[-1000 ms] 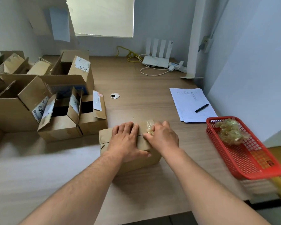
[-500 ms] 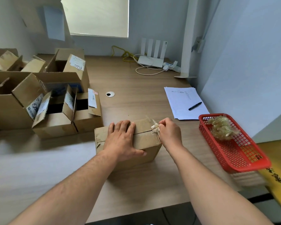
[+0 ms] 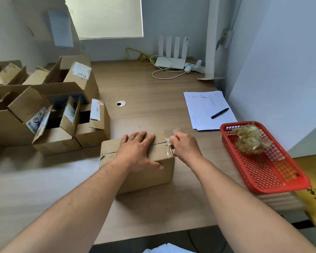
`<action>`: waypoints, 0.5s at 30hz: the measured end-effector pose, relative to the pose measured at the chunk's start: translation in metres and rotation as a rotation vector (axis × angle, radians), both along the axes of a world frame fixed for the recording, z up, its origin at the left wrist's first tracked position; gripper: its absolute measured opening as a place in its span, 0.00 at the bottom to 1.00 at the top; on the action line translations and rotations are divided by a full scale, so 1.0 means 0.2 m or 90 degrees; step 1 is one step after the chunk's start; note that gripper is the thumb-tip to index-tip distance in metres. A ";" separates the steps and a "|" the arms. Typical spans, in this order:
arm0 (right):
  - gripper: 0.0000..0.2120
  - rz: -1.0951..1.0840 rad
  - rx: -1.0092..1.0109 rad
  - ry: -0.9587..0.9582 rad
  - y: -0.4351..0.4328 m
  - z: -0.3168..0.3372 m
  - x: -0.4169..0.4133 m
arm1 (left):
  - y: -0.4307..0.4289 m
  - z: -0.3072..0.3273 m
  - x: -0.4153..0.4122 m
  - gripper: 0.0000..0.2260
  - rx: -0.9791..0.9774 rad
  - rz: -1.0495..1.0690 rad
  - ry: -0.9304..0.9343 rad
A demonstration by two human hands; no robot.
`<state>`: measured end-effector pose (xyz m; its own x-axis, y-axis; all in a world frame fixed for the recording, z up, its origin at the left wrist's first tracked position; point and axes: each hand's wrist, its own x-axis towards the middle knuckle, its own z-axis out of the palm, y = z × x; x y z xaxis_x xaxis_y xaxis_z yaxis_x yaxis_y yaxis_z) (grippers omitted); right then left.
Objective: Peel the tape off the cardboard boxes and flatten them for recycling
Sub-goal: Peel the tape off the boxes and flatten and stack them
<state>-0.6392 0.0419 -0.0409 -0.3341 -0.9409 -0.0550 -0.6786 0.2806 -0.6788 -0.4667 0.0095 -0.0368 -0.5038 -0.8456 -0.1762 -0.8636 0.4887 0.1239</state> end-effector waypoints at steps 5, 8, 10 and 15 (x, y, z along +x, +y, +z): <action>0.12 0.069 -0.057 -0.081 0.06 0.02 -0.10 | -0.11 0.05 -0.01 0.51 0.064 0.021 0.016; 0.13 0.093 -0.133 -0.017 0.10 -0.02 -0.14 | -0.17 0.07 -0.02 0.52 0.102 0.028 -0.001; 0.12 0.113 -0.203 0.024 0.12 -0.06 -0.15 | -0.20 0.08 -0.02 0.54 0.122 0.036 -0.007; 0.14 0.191 -0.310 0.148 0.10 -0.13 -0.16 | -0.24 0.08 -0.03 0.54 0.145 0.049 0.000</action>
